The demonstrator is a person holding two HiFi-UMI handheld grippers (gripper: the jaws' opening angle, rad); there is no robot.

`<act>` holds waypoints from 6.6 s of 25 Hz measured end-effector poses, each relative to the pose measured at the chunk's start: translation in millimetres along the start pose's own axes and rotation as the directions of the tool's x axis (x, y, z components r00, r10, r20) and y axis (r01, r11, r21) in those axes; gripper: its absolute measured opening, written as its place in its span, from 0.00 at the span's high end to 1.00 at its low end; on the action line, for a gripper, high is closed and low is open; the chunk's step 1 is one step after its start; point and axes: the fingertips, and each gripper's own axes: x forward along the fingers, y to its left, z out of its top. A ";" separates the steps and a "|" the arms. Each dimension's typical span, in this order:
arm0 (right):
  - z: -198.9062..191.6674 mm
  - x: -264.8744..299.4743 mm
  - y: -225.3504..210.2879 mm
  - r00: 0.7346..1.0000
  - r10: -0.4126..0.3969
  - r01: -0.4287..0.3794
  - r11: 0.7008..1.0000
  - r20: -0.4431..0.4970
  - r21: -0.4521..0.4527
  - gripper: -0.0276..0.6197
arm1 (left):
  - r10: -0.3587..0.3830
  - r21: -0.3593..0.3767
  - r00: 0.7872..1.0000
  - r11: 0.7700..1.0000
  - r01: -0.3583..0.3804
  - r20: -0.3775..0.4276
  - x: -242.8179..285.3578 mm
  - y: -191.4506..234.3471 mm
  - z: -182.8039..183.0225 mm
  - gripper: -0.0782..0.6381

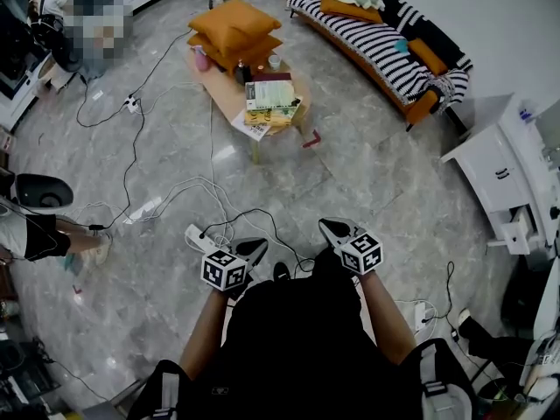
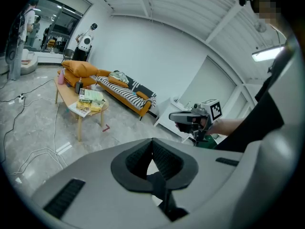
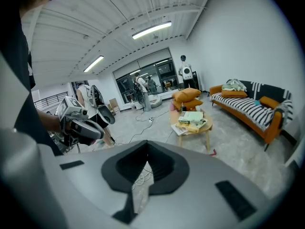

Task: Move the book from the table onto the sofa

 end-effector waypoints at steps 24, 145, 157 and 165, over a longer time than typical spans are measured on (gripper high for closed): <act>27.1 -6.7 -129.2 0.990 0.129 -0.131 0.991 -0.064 -0.026 0.95 | 0.110 -0.064 0.994 0.992 -0.110 0.007 102.8 -23.8 73.6 0.88; 228.2 196.8 -328.6 0.873 0.344 -0.444 0.853 -0.345 -0.274 0.95 | 0.286 -0.272 0.930 0.937 -0.220 0.232 255.5 178.7 335.4 0.88; 238.6 198.7 -365.8 0.802 0.414 -0.564 0.764 -0.431 -0.315 0.95 | 0.393 -0.367 0.883 0.885 -0.288 0.255 289.0 182.5 352.6 0.88; 246.4 200.5 -390.2 0.783 0.437 -0.593 0.738 -0.443 -0.321 0.95 | 0.418 -0.373 0.870 0.875 -0.308 0.261 307.9 193.4 376.8 0.88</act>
